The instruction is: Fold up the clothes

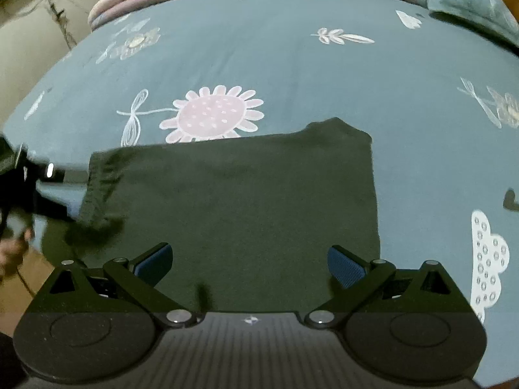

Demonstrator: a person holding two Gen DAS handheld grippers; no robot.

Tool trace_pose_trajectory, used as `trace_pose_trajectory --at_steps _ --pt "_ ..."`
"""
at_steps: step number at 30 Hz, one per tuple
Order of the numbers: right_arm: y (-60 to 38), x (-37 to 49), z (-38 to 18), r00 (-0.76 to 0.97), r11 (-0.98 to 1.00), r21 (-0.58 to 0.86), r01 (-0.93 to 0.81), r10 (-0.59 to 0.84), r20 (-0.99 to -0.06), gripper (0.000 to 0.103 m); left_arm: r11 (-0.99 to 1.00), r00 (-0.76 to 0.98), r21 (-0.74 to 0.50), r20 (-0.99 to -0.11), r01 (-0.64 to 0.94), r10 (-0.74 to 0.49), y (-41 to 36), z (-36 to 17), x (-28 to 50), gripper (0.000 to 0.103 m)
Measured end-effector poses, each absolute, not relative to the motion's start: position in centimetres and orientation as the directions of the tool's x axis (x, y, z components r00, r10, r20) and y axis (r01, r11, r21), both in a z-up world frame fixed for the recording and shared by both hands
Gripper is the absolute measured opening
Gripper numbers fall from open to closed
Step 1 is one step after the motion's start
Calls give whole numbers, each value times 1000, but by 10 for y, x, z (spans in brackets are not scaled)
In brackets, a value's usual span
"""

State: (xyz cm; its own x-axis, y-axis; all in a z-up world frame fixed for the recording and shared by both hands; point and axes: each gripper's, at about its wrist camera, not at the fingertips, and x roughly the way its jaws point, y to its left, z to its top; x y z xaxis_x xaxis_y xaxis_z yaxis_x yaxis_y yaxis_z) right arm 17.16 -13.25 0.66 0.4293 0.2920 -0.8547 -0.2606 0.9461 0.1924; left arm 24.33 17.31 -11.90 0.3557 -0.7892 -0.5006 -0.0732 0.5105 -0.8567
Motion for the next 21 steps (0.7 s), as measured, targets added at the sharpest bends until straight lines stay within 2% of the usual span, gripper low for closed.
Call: trace_pose_trajectory --at_steps 11,19,21 --pt "-200 176 3 482 898 432 -79 414 -772 103 546 325 -836 -532 -52 -782 158 -114 268 101" --pt "-260 226 -51 398 758 652 24 591 -702 103 609 365 -792 -579 -38 -729 148 -106 260 102" --pt "-267 240 -64 366 701 713 18 659 -657 103 633 374 -773 -598 -37 -709 145 -103 258 102"
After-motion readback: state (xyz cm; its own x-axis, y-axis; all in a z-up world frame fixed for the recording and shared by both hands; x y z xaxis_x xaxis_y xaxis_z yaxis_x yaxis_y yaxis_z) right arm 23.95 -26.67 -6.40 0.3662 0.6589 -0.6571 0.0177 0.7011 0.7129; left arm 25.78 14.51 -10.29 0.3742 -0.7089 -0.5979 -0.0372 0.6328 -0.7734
